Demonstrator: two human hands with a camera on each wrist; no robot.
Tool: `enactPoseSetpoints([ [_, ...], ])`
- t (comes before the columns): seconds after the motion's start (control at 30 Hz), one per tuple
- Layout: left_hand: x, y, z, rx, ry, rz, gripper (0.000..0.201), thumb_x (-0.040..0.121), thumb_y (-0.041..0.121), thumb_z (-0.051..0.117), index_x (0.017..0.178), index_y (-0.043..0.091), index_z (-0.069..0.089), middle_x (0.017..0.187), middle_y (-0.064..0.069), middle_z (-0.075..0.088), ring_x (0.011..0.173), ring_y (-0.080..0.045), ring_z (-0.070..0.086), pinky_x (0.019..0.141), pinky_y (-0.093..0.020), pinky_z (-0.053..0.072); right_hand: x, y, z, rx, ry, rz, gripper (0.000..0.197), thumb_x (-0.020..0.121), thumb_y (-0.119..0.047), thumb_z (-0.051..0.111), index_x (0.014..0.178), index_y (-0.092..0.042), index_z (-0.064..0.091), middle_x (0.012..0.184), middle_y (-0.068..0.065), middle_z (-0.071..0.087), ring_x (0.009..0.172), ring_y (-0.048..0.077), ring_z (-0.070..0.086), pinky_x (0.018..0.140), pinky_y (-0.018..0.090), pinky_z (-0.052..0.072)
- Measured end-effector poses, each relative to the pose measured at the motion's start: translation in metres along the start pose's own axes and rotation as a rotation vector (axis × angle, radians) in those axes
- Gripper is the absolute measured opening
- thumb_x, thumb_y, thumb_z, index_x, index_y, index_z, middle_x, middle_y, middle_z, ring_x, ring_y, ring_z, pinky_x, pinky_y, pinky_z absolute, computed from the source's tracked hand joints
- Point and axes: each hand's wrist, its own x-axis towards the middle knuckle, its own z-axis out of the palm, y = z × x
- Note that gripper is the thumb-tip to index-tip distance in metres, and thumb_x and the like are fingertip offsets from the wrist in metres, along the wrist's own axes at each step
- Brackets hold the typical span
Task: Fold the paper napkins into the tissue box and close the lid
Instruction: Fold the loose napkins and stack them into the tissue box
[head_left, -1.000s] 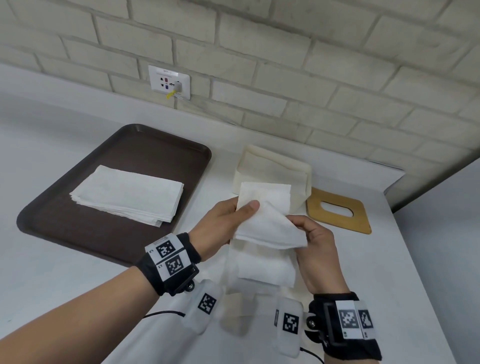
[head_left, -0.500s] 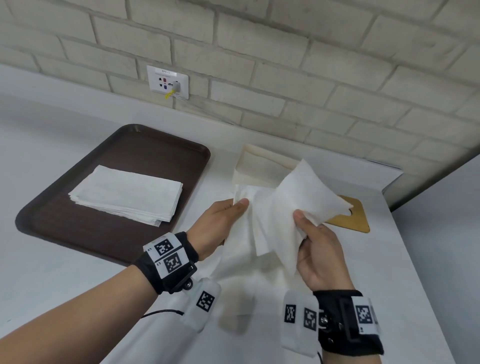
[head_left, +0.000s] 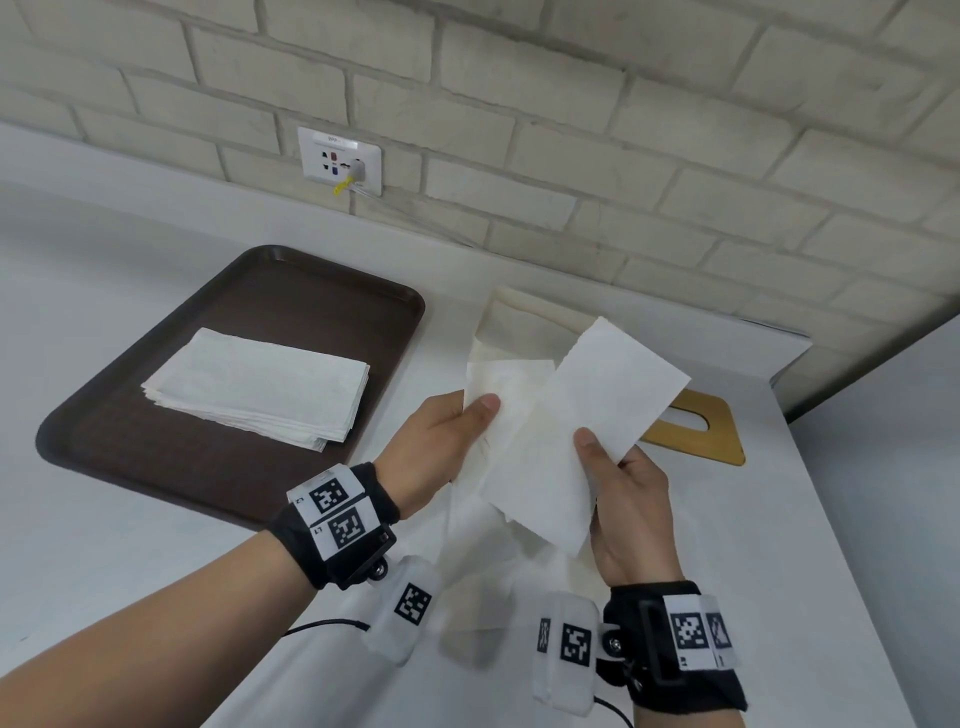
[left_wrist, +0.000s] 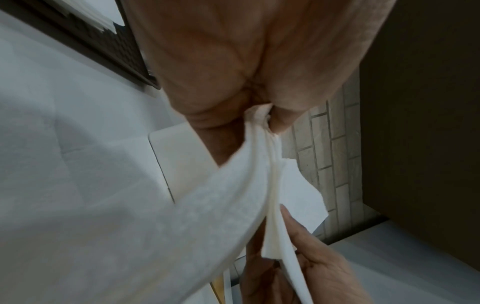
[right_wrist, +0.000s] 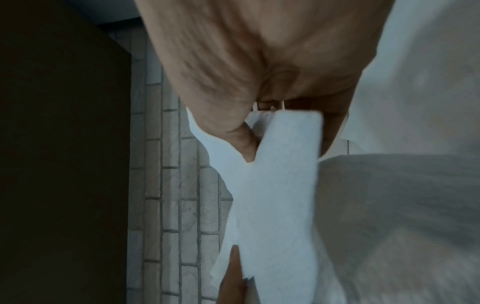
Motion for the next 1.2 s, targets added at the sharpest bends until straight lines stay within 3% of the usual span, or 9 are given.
enactPoseSetpoints([
  [0.13,0.005,0.002,-0.006,0.199,0.035,0.117,0.055,0.107,0.044,0.05,0.085,-0.006,0.057,0.066,-0.01,0.059,0.059,-0.017,0.054,0.06,-0.032,0.041,0.004,0.002,-0.007,-0.008,0.082,-0.033,0.013,0.1,-0.017,0.064,0.102,-0.017,0.077,0.103,-0.004,0.08,0.099,0.014,0.075,0.087,0.031,0.057],
  [0.23,0.01,0.012,-0.015,0.369,0.109,0.191,0.045,0.11,0.029,0.049,0.068,0.013,0.05,0.054,0.012,0.053,0.051,-0.002,0.045,0.055,-0.023,0.036,0.008,0.003,-0.026,-0.145,0.204,-0.135,0.014,0.1,-0.025,0.066,0.105,-0.02,0.077,0.096,-0.01,0.079,0.095,0.011,0.074,0.072,0.018,0.054],
  [0.33,0.015,0.019,-0.025,0.438,0.17,0.219,0.046,0.11,0.025,0.049,0.064,0.021,0.048,0.055,0.013,0.051,0.051,-0.002,0.045,0.055,-0.024,0.036,0.004,-0.004,-0.048,-0.205,0.185,-0.24,0.016,0.097,-0.029,0.068,0.105,-0.018,0.077,0.099,-0.007,0.079,0.099,0.016,0.073,0.078,0.025,0.054],
  [0.47,0.019,0.025,-0.029,0.572,0.168,0.224,0.05,0.11,0.024,0.048,0.062,0.021,0.035,0.053,0.009,0.042,0.051,-0.009,0.038,0.053,-0.026,0.03,-0.009,-0.009,-0.063,-0.217,-0.251,-0.261,0.031,0.082,-0.041,0.08,0.098,-0.015,0.082,0.102,0.006,0.08,0.099,0.022,0.076,0.08,0.026,0.058],
  [0.6,0.018,0.036,-0.023,0.767,0.088,0.314,0.044,0.11,0.023,0.046,0.068,0.02,0.033,0.06,0.0,0.041,0.059,-0.025,0.041,0.058,-0.035,0.028,-0.024,-0.006,-0.04,-0.338,-0.724,-0.328,0.014,0.089,-0.012,0.074,0.102,-0.01,0.08,0.108,0.006,0.076,0.105,0.021,0.071,0.089,0.027,0.052],
  [0.7,0.013,0.042,-0.017,0.785,0.048,0.349,0.046,0.109,0.02,0.047,0.067,0.028,0.031,0.058,0.005,0.039,0.056,-0.019,0.039,0.056,-0.03,0.026,-0.025,0.006,-0.016,-0.584,-0.94,-0.421,0.022,0.091,-0.003,0.071,0.11,-0.01,0.079,0.135,-0.005,0.068,0.128,0.014,0.062,0.105,0.029,0.048],
  [0.87,0.009,0.042,-0.02,0.747,0.053,0.347,0.045,0.11,0.021,0.046,0.067,0.026,0.033,0.059,0.003,0.041,0.057,-0.02,0.039,0.056,-0.026,0.03,-0.011,0.005,-0.019,-0.631,-0.545,-0.495,0.041,0.089,0.006,0.069,0.108,-0.029,0.081,0.151,-0.024,0.05,0.14,-0.002,0.045,0.111,0.017,0.04],
  [1.03,0.008,0.039,-0.019,0.738,0.065,0.338,0.047,0.11,0.021,0.045,0.066,0.023,0.029,0.057,0.004,0.036,0.055,-0.02,0.035,0.055,-0.025,0.03,-0.008,0.001,-0.028,-0.486,-0.336,-0.536,0.043,0.092,0.009,0.066,0.105,-0.029,0.08,0.153,-0.014,0.049,0.133,-0.013,0.046,0.099,0.005,0.04],
  [1.2,0.008,0.039,-0.023,0.818,0.024,0.373,0.042,0.108,0.017,0.048,0.071,0.03,0.035,0.06,0.009,0.043,0.06,-0.021,0.043,0.058,-0.029,0.031,-0.023,0.005,-0.022,-0.621,-0.37,-0.668,0.024,0.091,-0.024,0.071,0.104,-0.043,0.077,0.139,-0.024,0.058,0.133,0.005,0.052,0.104,0.016,0.041],
])
